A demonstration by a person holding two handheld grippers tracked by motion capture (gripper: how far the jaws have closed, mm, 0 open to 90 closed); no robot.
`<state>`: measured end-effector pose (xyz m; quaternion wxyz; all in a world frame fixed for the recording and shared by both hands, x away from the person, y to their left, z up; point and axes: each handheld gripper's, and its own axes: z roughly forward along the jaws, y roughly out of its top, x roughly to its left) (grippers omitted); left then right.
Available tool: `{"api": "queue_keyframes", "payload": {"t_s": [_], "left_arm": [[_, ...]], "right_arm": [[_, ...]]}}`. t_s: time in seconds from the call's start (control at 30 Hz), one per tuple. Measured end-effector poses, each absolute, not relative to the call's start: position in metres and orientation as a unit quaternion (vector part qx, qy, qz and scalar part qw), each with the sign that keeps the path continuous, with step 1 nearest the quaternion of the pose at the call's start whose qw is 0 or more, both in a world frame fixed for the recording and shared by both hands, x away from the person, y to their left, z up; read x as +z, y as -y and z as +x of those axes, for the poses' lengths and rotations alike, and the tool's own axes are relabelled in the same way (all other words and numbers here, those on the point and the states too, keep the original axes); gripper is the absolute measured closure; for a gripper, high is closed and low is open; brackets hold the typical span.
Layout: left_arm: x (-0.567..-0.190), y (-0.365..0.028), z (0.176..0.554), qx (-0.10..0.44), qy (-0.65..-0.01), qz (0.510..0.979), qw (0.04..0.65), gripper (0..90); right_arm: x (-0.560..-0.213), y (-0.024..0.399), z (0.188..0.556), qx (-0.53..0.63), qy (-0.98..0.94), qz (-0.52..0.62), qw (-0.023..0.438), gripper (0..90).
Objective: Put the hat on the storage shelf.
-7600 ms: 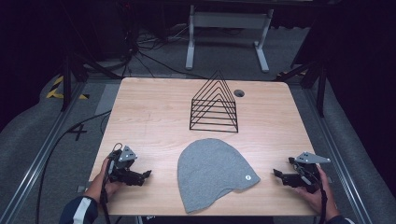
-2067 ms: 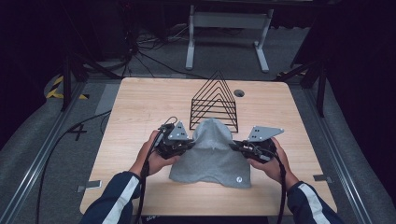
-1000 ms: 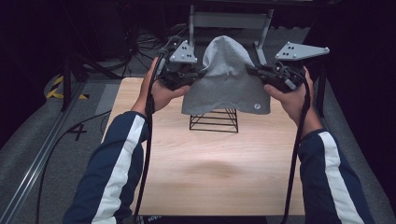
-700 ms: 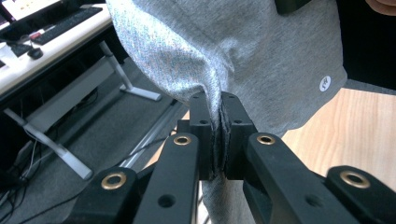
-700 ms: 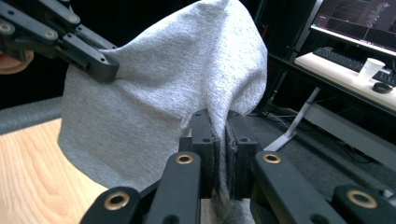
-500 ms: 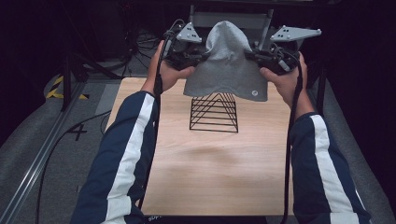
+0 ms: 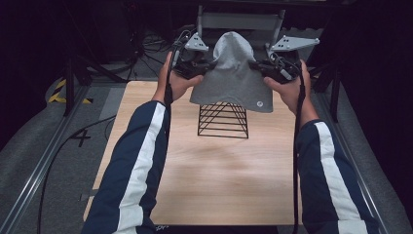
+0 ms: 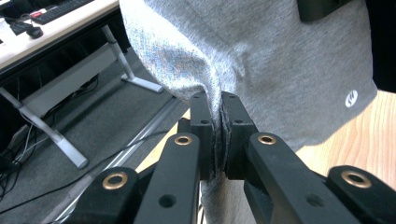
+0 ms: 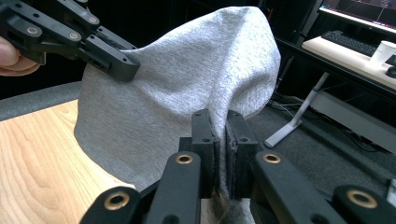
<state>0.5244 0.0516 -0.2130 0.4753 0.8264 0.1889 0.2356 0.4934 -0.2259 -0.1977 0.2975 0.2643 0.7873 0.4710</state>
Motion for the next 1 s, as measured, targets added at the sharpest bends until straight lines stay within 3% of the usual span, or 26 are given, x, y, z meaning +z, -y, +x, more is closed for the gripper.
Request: {"api": "queue_keyframes", "payload": {"t_s": [0.47,1.0], "left_arm": [[-0.209,-0.051,0.542,0.265,-0.216,0.811,0.475,85.5],[-0.224,-0.069,0.520,0.219,-0.192,0.800,0.525,85.4]], "right_arm": [[-0.195,0.234,0.512,0.481,-0.774,0.272,0.310,84.4],[-0.211,0.240,0.494,0.507,-0.778,0.246,0.279,84.4]]}}
